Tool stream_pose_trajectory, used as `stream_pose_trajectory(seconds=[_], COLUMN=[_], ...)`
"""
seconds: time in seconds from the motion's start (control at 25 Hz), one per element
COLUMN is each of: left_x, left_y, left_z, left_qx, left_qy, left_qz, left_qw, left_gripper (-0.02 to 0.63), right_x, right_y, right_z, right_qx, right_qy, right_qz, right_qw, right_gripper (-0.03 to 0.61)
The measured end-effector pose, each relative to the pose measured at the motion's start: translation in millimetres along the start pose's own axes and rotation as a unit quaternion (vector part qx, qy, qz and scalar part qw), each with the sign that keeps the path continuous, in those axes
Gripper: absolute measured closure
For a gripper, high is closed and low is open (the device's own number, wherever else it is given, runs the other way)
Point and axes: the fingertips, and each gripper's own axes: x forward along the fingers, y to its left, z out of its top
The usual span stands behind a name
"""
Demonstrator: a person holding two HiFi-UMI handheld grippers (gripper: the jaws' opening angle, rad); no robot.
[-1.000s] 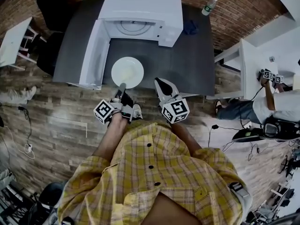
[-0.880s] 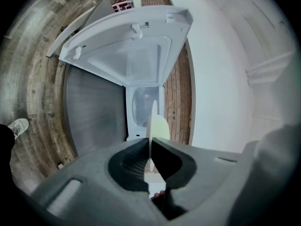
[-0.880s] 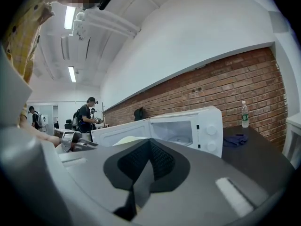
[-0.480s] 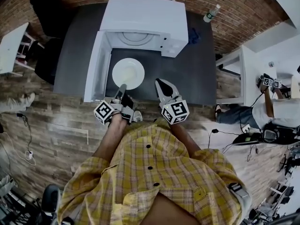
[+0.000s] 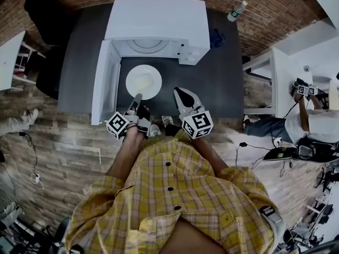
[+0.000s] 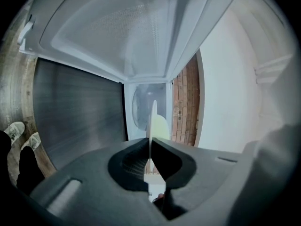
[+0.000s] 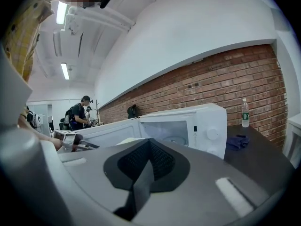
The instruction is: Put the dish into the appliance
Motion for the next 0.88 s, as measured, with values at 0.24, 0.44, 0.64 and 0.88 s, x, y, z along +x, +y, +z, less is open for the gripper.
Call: stream_pose_trajectory(seconds=[0.24,0.44,0.64,0.88], left_x=[21.8,45.1,64.8,89.6], left_y=[5.7,6.2,25.1,39.6], left_z=[3.5,7.5,12.6,20.4], left_qx=[0.024,0.001,0.033,0.022], left_qy=[-0.008,-0.028,-0.022,-0.031], left_qz=[0.017,0.002,0.037,0.045], left_qw=[0.9995,0.9996,0.9985,0.9982], left_gripper=[0.601,0.601,0.603,0.603], right_x=[11.7,17.3,22.4,28.3], right_y=[-10.2,-24.5,-39.5,-47.0], right_z=[5.9,5.4,5.1,0.8], right_qx=[-0.005,-0.004,0.003,0.008], right_qy=[0.003,0.004,0.008,0.013], right_qz=[0.021,0.029,0.038,0.048], right_qw=[1.000,1.000,0.999,0.999], right_gripper=[0.577,0.577,0.576,0.575])
